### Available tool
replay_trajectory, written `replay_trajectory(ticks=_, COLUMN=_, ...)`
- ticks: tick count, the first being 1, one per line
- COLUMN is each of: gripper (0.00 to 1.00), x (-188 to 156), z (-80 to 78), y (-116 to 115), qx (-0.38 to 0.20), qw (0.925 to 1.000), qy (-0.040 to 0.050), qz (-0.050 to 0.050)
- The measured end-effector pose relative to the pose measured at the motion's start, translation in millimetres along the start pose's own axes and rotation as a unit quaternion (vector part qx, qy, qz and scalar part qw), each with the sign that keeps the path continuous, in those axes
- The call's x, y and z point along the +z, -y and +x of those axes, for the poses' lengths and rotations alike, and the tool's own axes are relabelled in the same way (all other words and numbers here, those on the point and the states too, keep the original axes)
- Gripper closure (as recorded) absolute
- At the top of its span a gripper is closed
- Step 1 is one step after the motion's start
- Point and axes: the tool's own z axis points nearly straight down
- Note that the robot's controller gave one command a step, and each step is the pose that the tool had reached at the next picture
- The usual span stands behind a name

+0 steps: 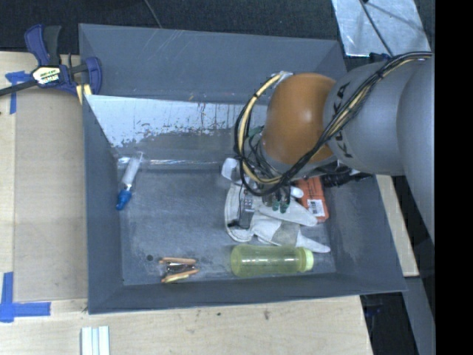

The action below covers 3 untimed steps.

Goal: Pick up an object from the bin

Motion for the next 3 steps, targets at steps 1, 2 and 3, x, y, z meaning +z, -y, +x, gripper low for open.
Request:
replay_trajectory(ticks=1, gripper=0.0, x=6.8, z=-7.5, y=24.5, qx=-0.027, qw=0.9996, qy=0.0012, qz=0.002)
replay_trajectory(ticks=2, gripper=1.0, x=23.3, z=-31.8, y=52.3, qx=-0.334, qw=0.9424, qy=0.0024, qz=0.0)
replay_trajectory(ticks=3, gripper=1.0, x=23.3, z=-31.9, y=52.3, qx=-0.334, qw=0.9425, qy=0.0024, qz=0.0)
